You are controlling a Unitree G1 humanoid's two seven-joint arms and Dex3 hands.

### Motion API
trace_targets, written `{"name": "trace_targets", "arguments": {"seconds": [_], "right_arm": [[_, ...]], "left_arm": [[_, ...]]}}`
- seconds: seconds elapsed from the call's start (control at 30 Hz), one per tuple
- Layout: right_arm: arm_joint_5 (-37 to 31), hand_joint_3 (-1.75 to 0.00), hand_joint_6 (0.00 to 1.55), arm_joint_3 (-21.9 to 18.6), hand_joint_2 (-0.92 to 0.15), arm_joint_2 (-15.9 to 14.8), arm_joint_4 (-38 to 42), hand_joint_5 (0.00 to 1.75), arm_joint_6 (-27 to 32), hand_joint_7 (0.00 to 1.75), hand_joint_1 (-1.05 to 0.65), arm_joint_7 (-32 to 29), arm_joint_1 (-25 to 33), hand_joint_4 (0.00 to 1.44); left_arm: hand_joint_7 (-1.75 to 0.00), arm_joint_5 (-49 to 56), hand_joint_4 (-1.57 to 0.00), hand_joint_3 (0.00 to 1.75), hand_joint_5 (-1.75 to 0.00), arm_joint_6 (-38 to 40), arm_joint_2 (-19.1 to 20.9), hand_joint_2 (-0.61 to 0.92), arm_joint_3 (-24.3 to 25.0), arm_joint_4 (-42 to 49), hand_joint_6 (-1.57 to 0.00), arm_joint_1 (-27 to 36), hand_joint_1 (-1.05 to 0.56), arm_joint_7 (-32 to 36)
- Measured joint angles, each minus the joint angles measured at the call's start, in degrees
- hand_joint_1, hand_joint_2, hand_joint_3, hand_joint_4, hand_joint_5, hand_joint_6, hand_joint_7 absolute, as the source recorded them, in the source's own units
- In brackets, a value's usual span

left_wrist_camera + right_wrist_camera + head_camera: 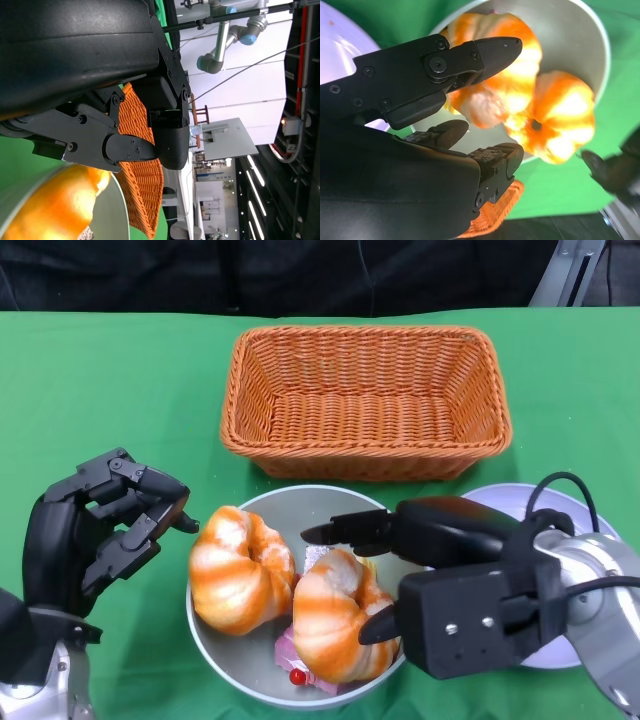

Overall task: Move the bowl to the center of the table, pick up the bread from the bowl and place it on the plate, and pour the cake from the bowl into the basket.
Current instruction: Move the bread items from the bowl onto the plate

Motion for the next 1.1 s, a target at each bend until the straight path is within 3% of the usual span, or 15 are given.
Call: {"name": "trace_targets", "arguments": {"seconds": [0.27,0.47,0.77,1.1], "right_arm": [[-6.6,-0.22,0.25,3.3,-0.92,0.1,0.9,0.00,3.9,0.00,-0.93,2.5,-2.2,0.37],[-8.5,-0.21,0.26,4.8,-0.92,1.3,2.5,0.00,4.7,0.00,-0.93,2.6,-3.0,0.34],[-10.1,-0.22,0.26,6.3,-0.92,3.1,5.5,0.01,4.6,0.00,-0.95,1.4,-3.9,0.36],[-10.7,-0.14,0.33,6.9,-0.92,5.2,7.9,0.07,4.4,0.02,-0.86,-0.8,-4.0,0.55]], "left_arm": [[-0.99,-0.4,-0.83,0.35,-1.33,1.3,-0.8,0.90,-0.3,-4.2,-0.95,1.2,-0.11,1.0],[-1.09,-0.6,-0.83,0.58,-1.37,1.4,-1.0,0.77,-0.4,-6.0,-0.91,1.8,-0.12,1.0],[-1.00,-0.7,-0.82,0.58,-1.34,2.1,-1.5,0.78,-0.6,-7.5,-0.93,2.1,-0.12,1.5],[-1.04,-0.4,-0.80,0.59,-1.36,2.3,-1.9,0.78,-0.8,-8.4,-0.91,2.9,-0.12,3.0]]}}
